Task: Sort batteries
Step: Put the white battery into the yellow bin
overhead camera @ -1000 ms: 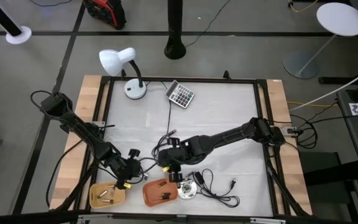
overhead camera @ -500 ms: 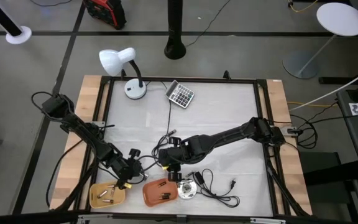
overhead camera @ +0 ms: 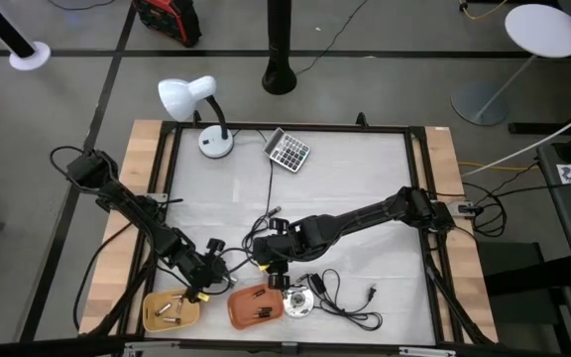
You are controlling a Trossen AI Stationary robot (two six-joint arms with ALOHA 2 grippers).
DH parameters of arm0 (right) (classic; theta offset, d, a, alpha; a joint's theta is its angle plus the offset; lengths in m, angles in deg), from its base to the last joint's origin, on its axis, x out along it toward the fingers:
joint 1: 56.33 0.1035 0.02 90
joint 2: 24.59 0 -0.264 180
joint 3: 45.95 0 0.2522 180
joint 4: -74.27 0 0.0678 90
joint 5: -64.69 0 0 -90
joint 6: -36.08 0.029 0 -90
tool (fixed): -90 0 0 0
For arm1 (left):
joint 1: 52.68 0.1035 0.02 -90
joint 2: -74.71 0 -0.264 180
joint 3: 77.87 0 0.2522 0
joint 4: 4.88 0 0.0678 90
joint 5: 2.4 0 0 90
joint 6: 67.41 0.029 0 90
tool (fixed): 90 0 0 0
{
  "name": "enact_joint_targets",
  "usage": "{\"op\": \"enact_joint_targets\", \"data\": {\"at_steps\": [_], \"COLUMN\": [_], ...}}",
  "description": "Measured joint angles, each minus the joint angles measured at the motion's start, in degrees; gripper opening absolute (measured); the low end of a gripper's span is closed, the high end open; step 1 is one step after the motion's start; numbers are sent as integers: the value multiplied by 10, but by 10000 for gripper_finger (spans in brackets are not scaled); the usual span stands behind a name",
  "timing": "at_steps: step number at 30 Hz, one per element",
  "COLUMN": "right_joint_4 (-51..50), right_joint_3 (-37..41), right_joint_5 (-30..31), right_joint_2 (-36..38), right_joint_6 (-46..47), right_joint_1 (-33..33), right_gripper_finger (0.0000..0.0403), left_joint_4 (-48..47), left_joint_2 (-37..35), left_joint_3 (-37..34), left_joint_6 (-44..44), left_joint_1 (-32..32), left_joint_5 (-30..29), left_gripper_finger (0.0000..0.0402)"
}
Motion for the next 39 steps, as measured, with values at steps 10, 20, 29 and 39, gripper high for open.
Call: {"op": "enact_joint_targets", "data": {"at_steps": [10,20,29,39], "right_joint_4": [0,0,0,-4], "right_joint_3": [0,0,0,0], "right_joint_5": [0,0,0,0], "right_joint_2": [0,0,0,0], "right_joint_6": [0,0,0,0], "right_joint_1": [0,0,0,0], "right_gripper_finger": [133,133,133,133], "left_joint_4": [19,23,40,72], "left_joint_2": [0,0,11,71], "left_joint_3": [0,0,0,3], "left_joint_6": [-2,-13,-6,2], "left_joint_1": [0,-18,-13,-19], "left_joint_5": [0,3,0,17], "left_gripper_finger": [102,102,102,102]}}
